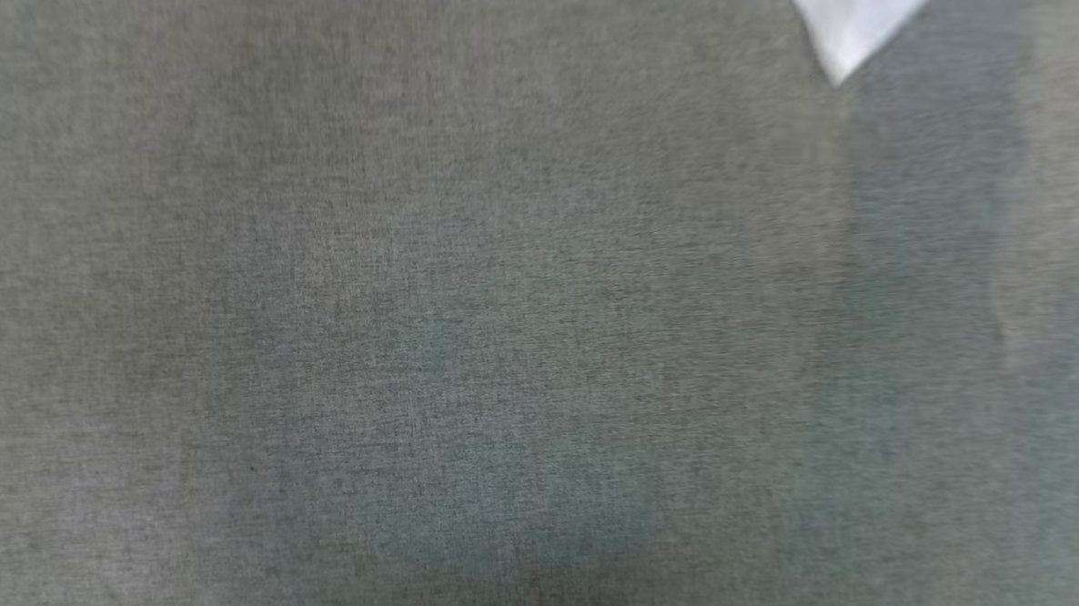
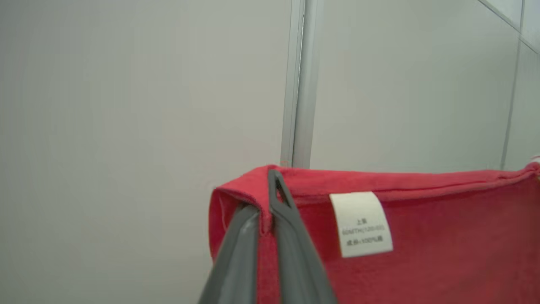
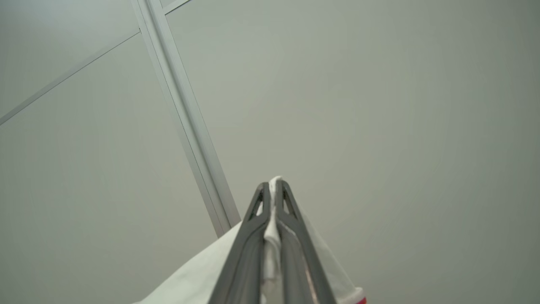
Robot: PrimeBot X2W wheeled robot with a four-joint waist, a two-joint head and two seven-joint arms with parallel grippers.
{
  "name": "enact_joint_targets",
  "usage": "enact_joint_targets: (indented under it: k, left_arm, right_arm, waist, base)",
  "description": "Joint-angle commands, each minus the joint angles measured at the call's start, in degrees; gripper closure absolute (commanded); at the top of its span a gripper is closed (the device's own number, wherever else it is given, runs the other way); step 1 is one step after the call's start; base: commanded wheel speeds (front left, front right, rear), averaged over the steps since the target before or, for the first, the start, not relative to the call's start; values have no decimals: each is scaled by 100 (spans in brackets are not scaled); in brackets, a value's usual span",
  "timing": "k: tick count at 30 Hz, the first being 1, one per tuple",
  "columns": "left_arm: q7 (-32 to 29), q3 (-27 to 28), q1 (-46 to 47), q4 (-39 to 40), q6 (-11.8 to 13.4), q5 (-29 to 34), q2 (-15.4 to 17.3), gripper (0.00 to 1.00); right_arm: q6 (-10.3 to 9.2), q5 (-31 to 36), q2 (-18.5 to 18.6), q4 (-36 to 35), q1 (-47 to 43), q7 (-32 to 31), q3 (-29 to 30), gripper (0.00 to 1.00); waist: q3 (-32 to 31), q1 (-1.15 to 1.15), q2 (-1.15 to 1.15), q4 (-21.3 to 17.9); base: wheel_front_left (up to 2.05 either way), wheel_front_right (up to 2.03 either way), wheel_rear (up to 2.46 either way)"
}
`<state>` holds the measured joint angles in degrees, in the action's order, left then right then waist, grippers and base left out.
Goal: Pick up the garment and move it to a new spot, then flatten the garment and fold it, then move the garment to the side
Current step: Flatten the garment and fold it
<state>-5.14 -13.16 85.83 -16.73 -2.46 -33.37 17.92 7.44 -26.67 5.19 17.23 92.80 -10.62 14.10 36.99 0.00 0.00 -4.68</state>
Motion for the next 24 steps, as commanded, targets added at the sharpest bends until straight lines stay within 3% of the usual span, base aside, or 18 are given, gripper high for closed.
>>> enact_joint_targets:
  k: [1, 5, 11, 19, 24]
  left_arm:
    - [228, -47, 127, -278, -78, 105, -22, 100]
    - [1160, -171, 116, -1385, -279, 242, -162, 100]
    - [1860, -574, -1416, -2088, -476, 104, -243, 100]
    - [2032, -678, -4747, -1335, -507, -518, -239, 100]
    - [2036, -551, -6229, -648, -444, -602, -335, 100]
  right_arm:
    - [9, 19, -35, 177, 73, 223, 42, 100]
    - [9, -245, -184, 715, -120, 911, -216, 100]
    - [9, -1050, -166, 529, -2455, 1708, -1168, 100]
    - [9, -2077, 264, -390, -6320, 2317, -1774, 100]
    - [9, -2366, 381, -738, -7647, 2410, -1772, 100]
  waist:
    - [513, 0, 0, 221]
    - [522, 0, 0, 251]
    - [-23, 0, 0, 221]
    - [-1188, 0, 0, 244]
    - [-1717, 0, 0, 280]
  base:
    - [0, 0, 0]
    - [0, 0, 0]
    - [0, 0, 0]
    - [0, 0, 0]
    - [0, 0, 0]
